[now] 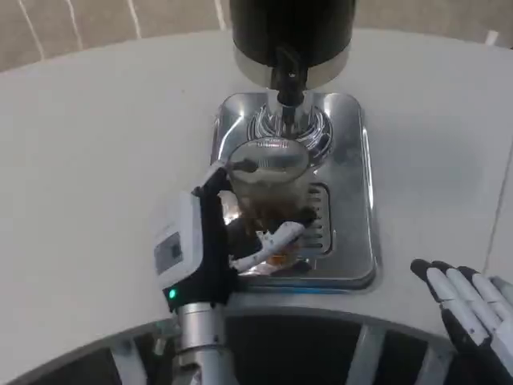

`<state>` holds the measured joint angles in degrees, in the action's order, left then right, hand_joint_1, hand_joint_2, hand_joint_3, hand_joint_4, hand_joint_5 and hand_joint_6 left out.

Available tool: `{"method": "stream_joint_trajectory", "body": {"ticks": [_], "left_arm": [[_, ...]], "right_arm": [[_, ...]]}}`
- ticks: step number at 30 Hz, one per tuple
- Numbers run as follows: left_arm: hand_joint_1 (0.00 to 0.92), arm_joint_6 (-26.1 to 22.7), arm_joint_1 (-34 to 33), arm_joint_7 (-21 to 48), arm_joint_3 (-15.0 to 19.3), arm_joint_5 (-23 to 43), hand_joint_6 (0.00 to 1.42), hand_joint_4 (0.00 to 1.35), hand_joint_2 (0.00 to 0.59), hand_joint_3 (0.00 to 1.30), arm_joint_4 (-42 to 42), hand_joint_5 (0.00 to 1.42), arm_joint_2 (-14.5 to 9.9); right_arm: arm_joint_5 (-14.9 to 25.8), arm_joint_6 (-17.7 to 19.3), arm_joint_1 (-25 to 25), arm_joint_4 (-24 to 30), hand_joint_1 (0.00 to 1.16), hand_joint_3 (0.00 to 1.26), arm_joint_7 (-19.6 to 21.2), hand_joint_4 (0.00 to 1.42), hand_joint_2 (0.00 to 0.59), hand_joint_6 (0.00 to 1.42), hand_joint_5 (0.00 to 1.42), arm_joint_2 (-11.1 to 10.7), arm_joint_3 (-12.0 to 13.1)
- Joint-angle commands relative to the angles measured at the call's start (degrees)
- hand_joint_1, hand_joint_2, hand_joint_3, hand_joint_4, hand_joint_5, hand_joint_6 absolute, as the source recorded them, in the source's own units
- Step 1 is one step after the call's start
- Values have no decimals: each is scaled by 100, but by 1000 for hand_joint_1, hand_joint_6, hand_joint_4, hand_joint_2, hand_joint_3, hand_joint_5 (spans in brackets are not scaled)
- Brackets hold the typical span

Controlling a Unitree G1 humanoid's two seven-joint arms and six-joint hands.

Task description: Grasp the cup under the faucet to collect the drink, then remove the cup.

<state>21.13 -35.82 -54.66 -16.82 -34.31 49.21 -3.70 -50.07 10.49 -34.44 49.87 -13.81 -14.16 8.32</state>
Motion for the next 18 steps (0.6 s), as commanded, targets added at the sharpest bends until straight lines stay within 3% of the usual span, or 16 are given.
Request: {"method": "stream_joint_trajectory", "body": {"ticks": [1,18], "left_arm": [[714,-30,152,-86,12,-81,1424,1250,57,1124,-281,1379,-44],[714,-116,708,119,285,-61,1424,1260,55,1144,-1272,1377,-270]], "right_arm": [[64,38,18,8,721,0,12,0,330,0,0,-27,-23],[45,30,144,-75,725,0,28,0,333,0,0,-37,-101]]}}
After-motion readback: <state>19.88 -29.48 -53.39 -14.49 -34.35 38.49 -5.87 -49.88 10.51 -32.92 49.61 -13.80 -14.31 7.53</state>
